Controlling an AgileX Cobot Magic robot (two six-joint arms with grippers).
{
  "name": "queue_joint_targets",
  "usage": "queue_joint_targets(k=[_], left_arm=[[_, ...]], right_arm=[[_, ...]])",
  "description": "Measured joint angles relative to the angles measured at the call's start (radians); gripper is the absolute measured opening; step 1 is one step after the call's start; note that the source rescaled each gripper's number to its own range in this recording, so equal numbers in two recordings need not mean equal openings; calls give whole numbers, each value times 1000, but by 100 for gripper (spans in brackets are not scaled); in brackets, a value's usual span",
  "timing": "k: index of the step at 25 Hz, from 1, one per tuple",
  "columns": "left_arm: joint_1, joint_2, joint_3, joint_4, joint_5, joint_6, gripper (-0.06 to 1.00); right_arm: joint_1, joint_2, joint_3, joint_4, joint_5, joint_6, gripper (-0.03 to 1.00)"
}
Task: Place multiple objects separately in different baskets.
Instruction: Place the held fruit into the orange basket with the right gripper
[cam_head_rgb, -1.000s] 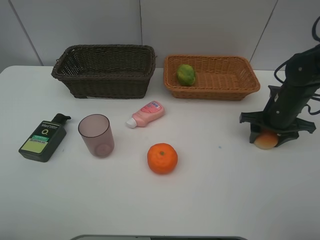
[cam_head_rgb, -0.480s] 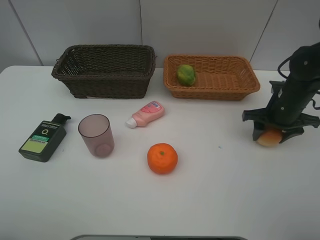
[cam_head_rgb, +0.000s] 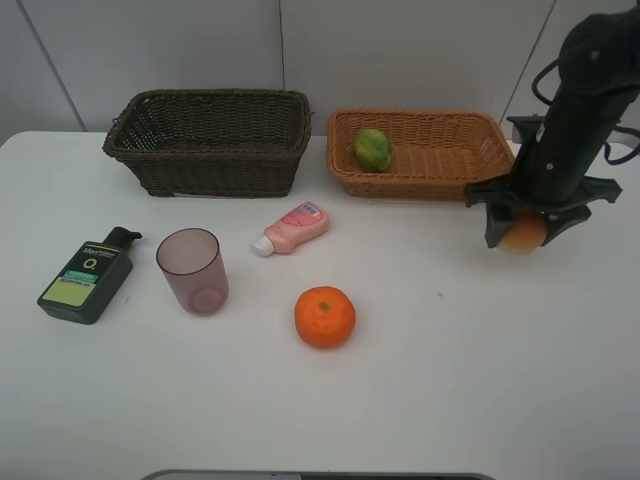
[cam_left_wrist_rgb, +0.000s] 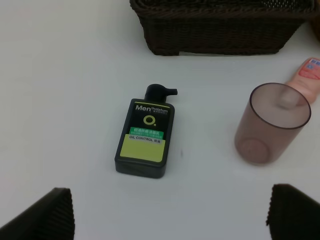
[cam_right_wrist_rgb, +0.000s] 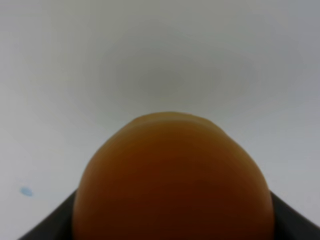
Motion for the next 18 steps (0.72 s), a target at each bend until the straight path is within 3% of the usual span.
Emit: queue_joint_targets(k=[12,18], left_arm=[[0,0,0,0,0,0,99],[0,0,0,0,0,0,99]], right_arm=[[141,137,-337,11,144,-22,0],[161,212,-512,8,169,-26,0]])
